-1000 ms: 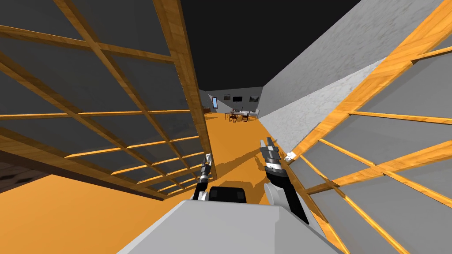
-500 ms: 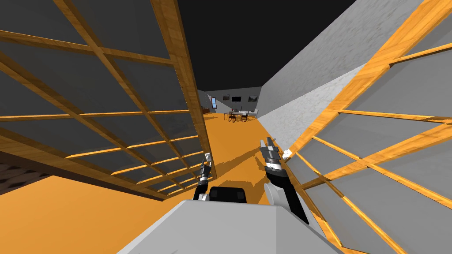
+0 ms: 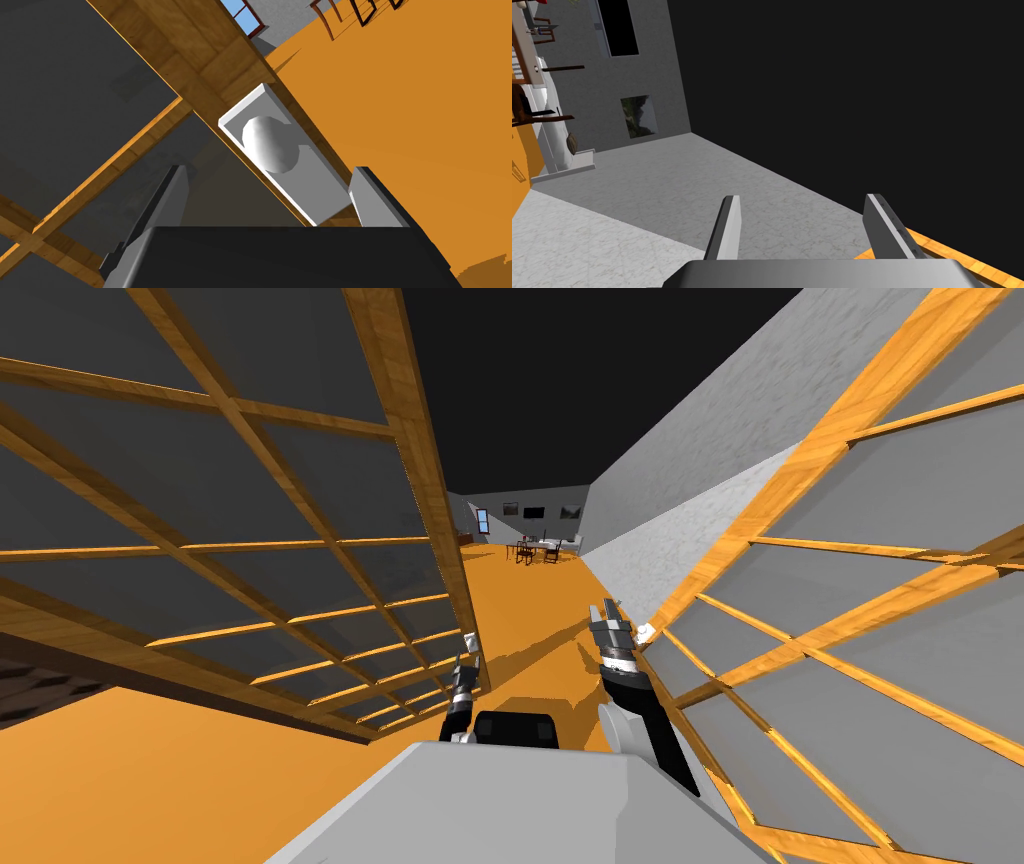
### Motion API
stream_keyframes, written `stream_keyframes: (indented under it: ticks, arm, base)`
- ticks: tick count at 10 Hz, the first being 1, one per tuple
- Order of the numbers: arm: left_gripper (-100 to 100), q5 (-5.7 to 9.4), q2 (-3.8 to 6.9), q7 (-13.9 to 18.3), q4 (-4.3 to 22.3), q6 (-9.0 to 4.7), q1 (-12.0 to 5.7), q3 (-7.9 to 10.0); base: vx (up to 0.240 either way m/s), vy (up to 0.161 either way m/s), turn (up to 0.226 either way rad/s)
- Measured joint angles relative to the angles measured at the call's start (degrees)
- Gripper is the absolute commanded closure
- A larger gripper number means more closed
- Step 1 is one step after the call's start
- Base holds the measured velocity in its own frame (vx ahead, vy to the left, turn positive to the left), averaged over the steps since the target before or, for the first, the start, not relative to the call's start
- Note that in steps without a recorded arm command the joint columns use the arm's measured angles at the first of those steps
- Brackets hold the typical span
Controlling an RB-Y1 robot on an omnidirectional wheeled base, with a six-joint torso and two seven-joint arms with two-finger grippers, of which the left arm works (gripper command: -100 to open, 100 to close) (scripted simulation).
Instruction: Push the door open
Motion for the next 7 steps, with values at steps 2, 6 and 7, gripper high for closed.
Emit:
stream_keyframes:
  ticks: [2, 6, 7]
  arm:
    - [-100, 1.56, -0.1, 2.6, -0.4, -0.58, 0.55, -0.79]
    - [-100, 5.94, -0.65, 8.6, -2.1, -1.99, 2.27, -3.02]
    - [-100, 6.59, -0.74, 9.9, -2.2, -2.27, 2.44, -3.34]
  base:
    - [-0.029, -0.004, -0.037]
    - [-0.03, -0.003, -0.028]
    - [-0.026, -0.003, -0.026]
